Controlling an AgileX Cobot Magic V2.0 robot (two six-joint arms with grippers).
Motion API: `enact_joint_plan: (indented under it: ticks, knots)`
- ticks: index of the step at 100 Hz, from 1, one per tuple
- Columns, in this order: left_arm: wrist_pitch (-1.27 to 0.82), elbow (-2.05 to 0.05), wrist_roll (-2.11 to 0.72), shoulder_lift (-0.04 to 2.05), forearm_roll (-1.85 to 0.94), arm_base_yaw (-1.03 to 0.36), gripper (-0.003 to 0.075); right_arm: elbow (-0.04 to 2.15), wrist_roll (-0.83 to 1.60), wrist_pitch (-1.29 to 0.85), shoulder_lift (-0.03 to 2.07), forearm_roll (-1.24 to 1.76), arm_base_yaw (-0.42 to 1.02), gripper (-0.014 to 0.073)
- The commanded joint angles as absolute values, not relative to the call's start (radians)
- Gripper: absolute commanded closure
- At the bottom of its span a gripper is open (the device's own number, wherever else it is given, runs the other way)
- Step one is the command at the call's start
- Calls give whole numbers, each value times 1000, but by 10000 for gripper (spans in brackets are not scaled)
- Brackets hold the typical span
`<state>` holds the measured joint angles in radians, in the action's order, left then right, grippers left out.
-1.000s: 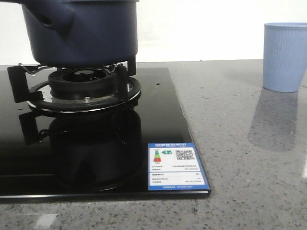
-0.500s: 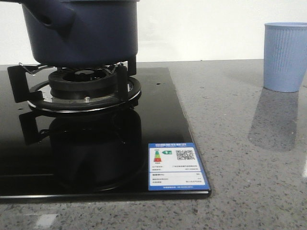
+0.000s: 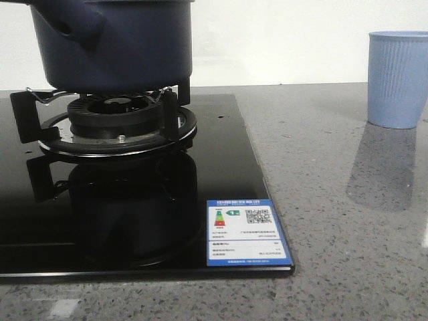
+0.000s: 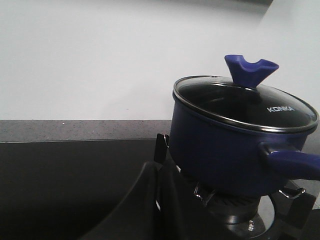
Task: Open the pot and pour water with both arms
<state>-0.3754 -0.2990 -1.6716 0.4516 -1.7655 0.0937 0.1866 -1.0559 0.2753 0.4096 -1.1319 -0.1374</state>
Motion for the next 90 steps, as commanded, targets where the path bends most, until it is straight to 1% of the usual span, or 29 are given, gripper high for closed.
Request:
enact_joint_plan:
  ticks: [1, 6, 26, 34, 39, 45, 52, 59, 64, 66, 67, 68, 69, 72, 74, 79, 90]
  knots:
    - [-407, -328, -1673, 455, -1821, 86, 739, 214, -1055, 307, 412, -1117, -137, 660]
    - [-407, -328, -1673, 455, -1863, 86, 739, 214, -1055, 307, 412, -1117, -137, 660]
    - [-406, -328, -1654, 455, -1863, 86, 739, 214, -1055, 307, 412, -1117, -137, 660]
    - [-370, -330, -1617, 455, -1857, 90, 739, 214, -1055, 307, 412, -1117, -137, 660]
    - [-332, -340, -1535, 455, -1789, 101, 739, 214, -1055, 307, 412, -1117, -137, 660]
    - [-294, -367, -1373, 455, -1606, 117, 739, 214, -1055, 307, 412, -1117, -137, 660]
    - [-236, -395, -1117, 455, -1350, 133, 739, 214, -1055, 307, 412, -1117, -137, 660]
    - [-161, -407, -772, 455, -1012, 138, 739, 214, -1055, 307, 412, -1117, -137, 660]
    - [-102, -405, -448, 455, -743, 138, 739, 214, -1055, 307, 412, -1117, -137, 660]
    - [-83, -403, -370, 455, -628, 136, 739, 214, -1055, 307, 412, -1117, -137, 660]
    - [-72, -401, -259, 454, -554, 136, 739, 214, -1055, 307, 412, -1117, -137, 660]
    - [-62, -397, -225, 454, -483, 134, 739, 214, -1055, 307, 412, -1117, -137, 660]
    - [-56, -396, -192, 452, -483, 134, 739, 214, -1055, 307, 412, -1117, -137, 660]
    - [-34, -387, -74, 450, -333, 132, 739, 214, -1055, 307, 412, -1117, -137, 660]
    - [-20, -379, -7, 442, -285, 130, 739, 214, -1055, 307, 412, -1117, -137, 660]
    - [0, -355, 66, 420, -175, 128, 739, 214, -1055, 307, 412, -1117, -137, 660]
    - [9, -280, 67, 328, -126, 121, 739, 214, -1055, 307, 412, -1117, -137, 660]
